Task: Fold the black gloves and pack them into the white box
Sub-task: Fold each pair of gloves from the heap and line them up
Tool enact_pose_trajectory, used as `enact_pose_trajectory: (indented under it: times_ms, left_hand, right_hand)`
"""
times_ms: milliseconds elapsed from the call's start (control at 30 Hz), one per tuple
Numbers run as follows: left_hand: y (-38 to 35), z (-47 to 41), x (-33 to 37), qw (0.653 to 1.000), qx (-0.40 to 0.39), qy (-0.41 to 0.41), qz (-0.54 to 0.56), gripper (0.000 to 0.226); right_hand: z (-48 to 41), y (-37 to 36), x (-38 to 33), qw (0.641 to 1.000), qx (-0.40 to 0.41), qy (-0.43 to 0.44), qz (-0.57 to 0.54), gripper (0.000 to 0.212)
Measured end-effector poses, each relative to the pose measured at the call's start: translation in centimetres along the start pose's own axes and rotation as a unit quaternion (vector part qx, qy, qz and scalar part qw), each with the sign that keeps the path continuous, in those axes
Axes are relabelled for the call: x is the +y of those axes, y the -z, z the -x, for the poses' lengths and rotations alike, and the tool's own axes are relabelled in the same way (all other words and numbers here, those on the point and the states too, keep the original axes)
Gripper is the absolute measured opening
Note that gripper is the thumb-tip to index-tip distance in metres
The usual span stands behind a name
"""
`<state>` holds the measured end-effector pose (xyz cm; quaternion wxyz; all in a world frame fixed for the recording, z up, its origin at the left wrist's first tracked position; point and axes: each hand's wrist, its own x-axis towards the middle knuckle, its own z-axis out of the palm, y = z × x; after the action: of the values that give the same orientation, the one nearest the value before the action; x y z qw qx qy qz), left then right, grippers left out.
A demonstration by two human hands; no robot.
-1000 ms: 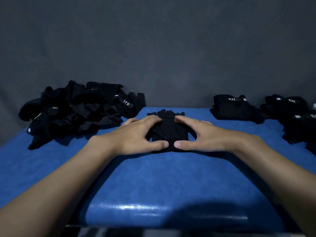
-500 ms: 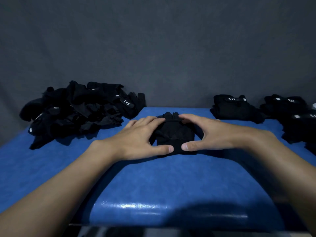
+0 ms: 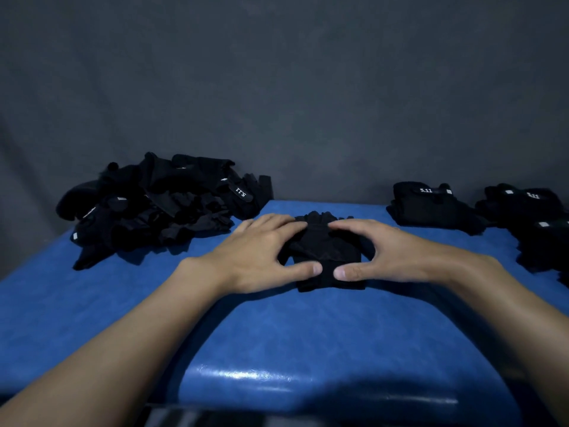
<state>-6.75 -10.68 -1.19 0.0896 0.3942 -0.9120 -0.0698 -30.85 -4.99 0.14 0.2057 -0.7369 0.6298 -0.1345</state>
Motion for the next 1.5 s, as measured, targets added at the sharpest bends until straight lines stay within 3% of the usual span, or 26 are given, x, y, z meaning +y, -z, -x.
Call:
enact_pose_trajectory:
  times_ms: [133, 200, 300, 400, 467, 700, 867, 1033, 1200, 1300, 1400, 1500]
  left_hand:
    - [1.9, -0.1, -1.7, 0.987, 0.149, 0.045, -0.028, 0.077]
    - [2.6, 0.0, -3.1, 0.977, 0.177, 0.088, -0.080, 0.068]
    - [2.1, 0.4, -4.8, 0.975, 0.129, 0.131, -0.127, 0.058]
    - [1.4, 0.2, -5.1, 0.976, 0.106, 0.131, -0.140, 0.056]
    - [1.4, 0.0, -5.0, 0.976, 0.114, 0.133, -0.128, 0.056]
    - [1.3, -0.2, -4.4, 0.973, 0.120, 0.156, -0.122, 0.055]
    - [1.2, -0.3, -3.8, 0.974, 0.103, 0.167, -0.116, 0.057]
    - [1.2, -0.1, -2.9, 0.979, 0.128, 0.141, -0.075, 0.045]
    - [1.9, 0.4, -0.9, 0.981, 0.187, 0.055, 0.016, 0.050]
    - [2.5, 0.7, -0.4, 0.962, 0.254, 0.013, 0.102, 0.035]
    - [2.8, 0.8, -1.4, 0.947, 0.302, 0.044, 0.106, 0.027]
    - [2.5, 0.8, -2.6, 0.965, 0.226, 0.104, 0.088, 0.036]
  right_hand:
    - [-0.9, -0.2, -0.9, 0.994, 0.083, 0.055, -0.051, 0.084]
    - [-1.2, -0.4, -1.6, 0.993, 0.088, 0.062, -0.040, 0.077]
    - [-1.1, -1.0, -2.1, 0.997, 0.039, 0.062, 0.024, 0.068]
    - [-0.9, -1.4, -1.7, 0.997, -0.003, 0.052, 0.050, 0.081]
    - [-0.8, -1.3, -1.1, 0.998, 0.004, 0.042, 0.045, 0.084]
    - [-0.3, -0.3, 0.3, 0.999, 0.025, 0.021, 0.030, 0.064]
    - [-0.4, -0.4, 0.7, 1.000, 0.007, 0.021, -0.012, 0.068]
    - [-0.4, 0.1, 1.0, 0.999, 0.004, 0.014, -0.034, 0.045]
    - [-0.4, 1.0, 1.4, 0.999, 0.030, -0.007, -0.036, 0.043]
    - [-0.3, 1.3, 1.6, 0.998, 0.053, -0.012, -0.041, 0.042]
    - [-0.4, 1.1, 1.5, 0.995, 0.086, -0.007, -0.040, 0.038]
    - [-0.5, 0.9, 1.4, 0.994, 0.106, 0.000, -0.039, 0.039]
